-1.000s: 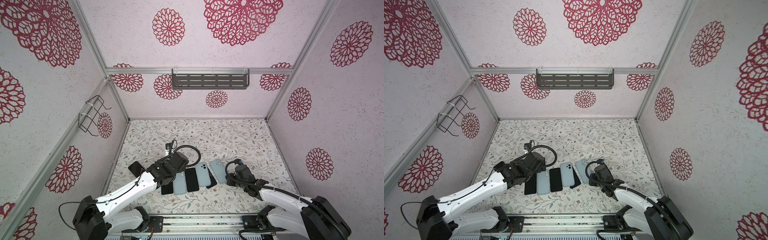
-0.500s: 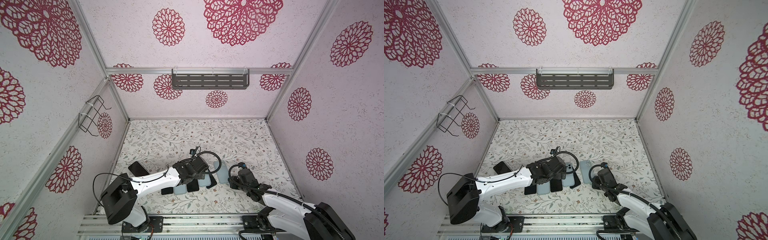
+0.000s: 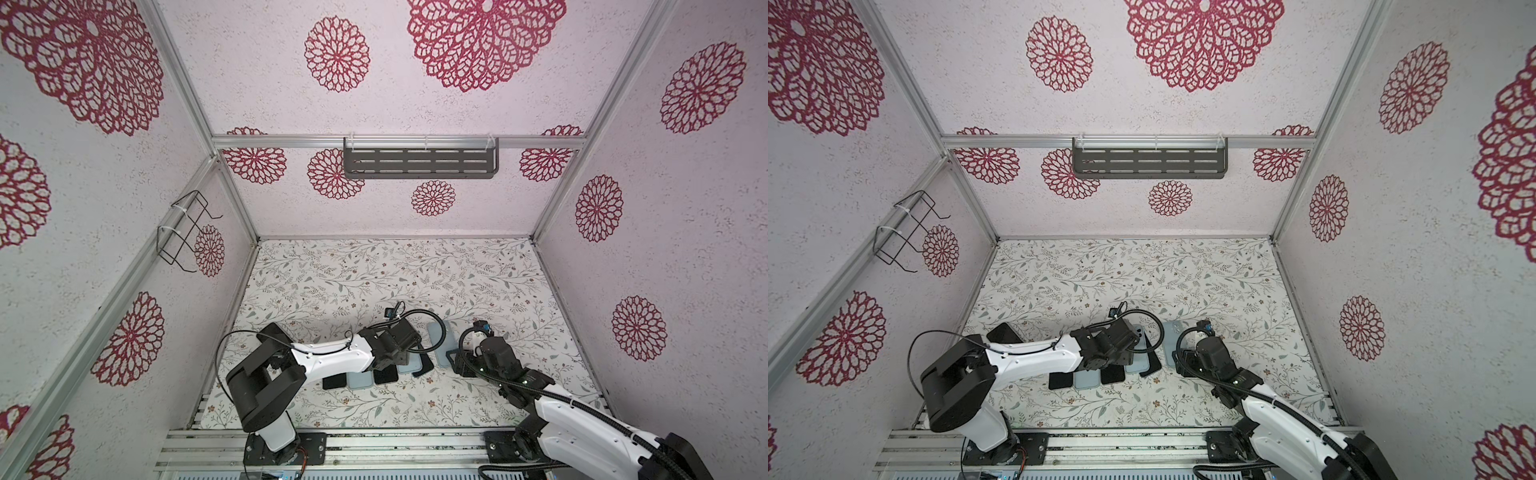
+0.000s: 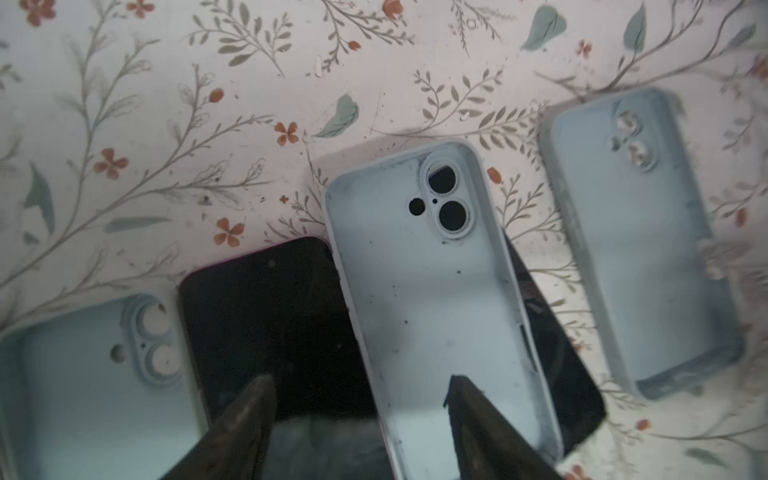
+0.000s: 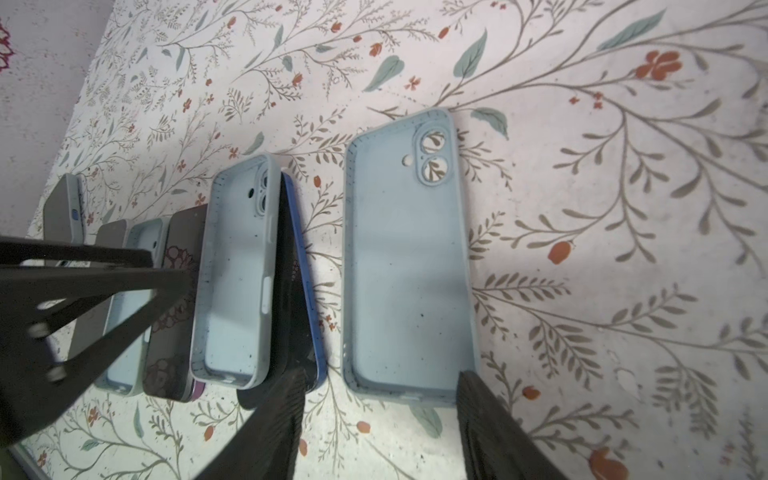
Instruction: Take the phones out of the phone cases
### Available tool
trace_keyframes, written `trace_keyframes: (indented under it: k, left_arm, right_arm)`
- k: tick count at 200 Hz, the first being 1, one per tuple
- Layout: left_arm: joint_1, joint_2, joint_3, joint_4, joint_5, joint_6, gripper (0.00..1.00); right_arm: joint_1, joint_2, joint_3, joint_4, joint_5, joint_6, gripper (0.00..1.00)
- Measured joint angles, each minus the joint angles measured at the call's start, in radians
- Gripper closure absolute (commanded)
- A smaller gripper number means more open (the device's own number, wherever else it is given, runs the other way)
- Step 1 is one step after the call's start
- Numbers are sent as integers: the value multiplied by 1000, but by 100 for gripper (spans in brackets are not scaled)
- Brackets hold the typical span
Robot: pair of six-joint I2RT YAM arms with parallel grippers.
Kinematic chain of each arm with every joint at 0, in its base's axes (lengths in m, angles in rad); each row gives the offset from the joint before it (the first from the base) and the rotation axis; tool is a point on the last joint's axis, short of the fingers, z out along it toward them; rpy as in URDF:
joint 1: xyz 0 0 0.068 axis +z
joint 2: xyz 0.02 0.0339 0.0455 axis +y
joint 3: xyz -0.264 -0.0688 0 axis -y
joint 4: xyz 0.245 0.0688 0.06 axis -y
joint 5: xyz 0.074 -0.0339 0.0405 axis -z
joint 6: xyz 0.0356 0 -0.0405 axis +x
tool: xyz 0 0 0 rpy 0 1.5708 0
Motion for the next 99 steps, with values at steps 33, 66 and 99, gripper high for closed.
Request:
trace_keyframes:
  k: [33,66,99]
  left_arm:
    - [1,53,35,-2,0,3,49]
    - [4,95,69,-16,-7,4,56]
    - [10,108,89,-55,-23,5,62]
  right_arm:
    - [18,0,5,-20,-1,0,39]
    - [29,30,5,-21,-2,0,40]
    - [32,40,21,-22,-2,-4,40]
